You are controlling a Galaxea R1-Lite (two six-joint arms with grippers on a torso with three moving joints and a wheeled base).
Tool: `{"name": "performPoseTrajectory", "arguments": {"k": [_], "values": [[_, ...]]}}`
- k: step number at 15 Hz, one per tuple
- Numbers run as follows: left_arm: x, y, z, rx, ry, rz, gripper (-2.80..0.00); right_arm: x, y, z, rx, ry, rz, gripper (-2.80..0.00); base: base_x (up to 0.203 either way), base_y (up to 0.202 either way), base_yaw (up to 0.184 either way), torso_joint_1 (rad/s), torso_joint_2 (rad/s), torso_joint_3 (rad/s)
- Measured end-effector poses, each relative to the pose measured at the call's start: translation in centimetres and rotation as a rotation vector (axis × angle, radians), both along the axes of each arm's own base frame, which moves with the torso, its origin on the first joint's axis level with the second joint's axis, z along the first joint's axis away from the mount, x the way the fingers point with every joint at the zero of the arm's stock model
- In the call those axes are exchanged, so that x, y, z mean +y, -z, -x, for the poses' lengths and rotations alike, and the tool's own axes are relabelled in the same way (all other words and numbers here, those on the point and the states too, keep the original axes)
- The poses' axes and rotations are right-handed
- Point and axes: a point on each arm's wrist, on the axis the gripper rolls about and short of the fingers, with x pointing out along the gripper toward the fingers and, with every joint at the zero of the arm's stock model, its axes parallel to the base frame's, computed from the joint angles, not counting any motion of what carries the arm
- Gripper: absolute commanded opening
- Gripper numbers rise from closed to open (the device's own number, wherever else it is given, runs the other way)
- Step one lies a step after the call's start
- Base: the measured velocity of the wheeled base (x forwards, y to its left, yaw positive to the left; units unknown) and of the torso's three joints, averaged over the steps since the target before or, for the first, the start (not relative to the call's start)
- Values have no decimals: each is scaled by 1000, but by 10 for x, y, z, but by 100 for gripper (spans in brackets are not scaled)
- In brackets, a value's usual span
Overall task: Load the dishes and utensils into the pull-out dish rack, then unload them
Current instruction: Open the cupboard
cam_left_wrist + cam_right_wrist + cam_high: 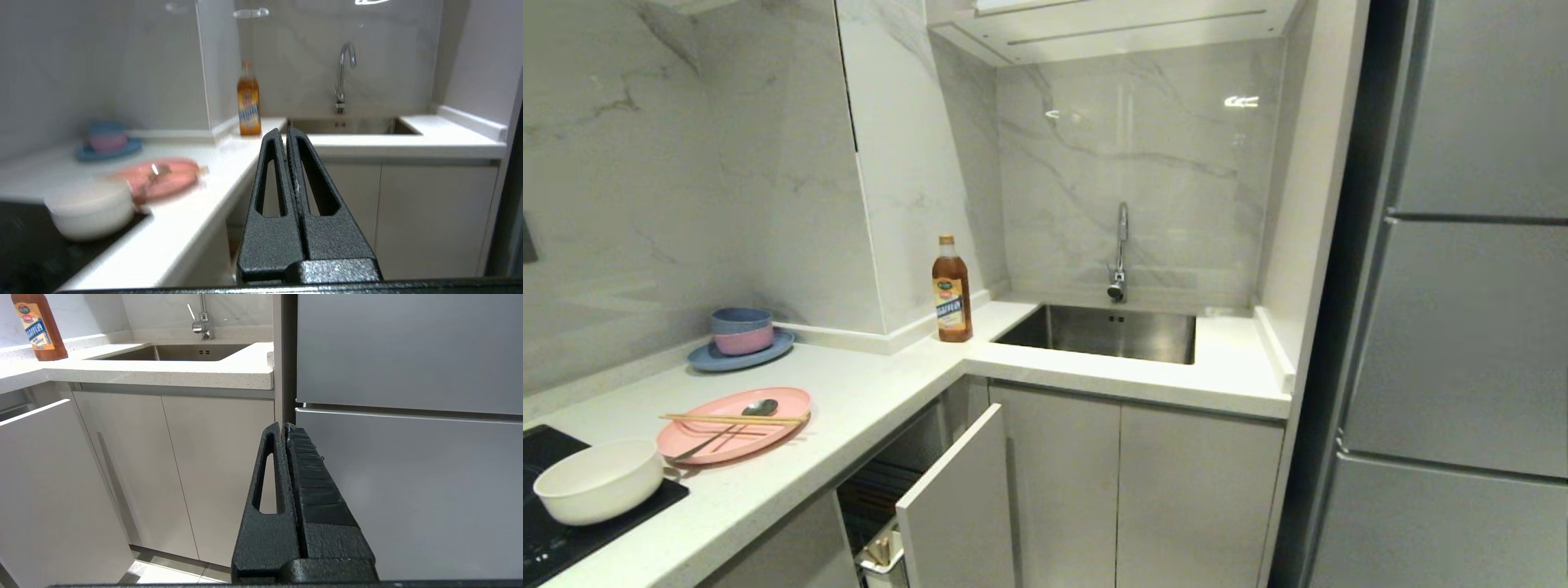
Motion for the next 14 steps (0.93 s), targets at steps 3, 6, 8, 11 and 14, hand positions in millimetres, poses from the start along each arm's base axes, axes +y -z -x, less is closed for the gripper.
{"name": "performPoseTrajectory", "arguments": {"k": [3, 6, 8, 11, 14], "values": [[0, -52, -5, -4, -5, -41, -280, 0, 0, 0, 0, 0, 0, -280, 0, 0, 0, 0, 0, 0], [0, -98, -39, 76, -14, -52, -280, 0, 0, 0, 0, -1, 0, -280, 0, 0, 0, 0, 0, 0], [0, -118, -73, 177, -6, -55, -280, 0, 0, 0, 0, 0, 0, -280, 0, 0, 0, 0, 0, 0], [-2, -142, -130, 427, 49, -64, -280, 0, 0, 0, 0, 0, 0, -280, 0, 0, 0, 0, 0, 0], [-9, -146, -191, 702, 107, -71, -280, 0, 0, 0, 0, 0, 0, -280, 0, 0, 0, 0, 0, 0]]}}
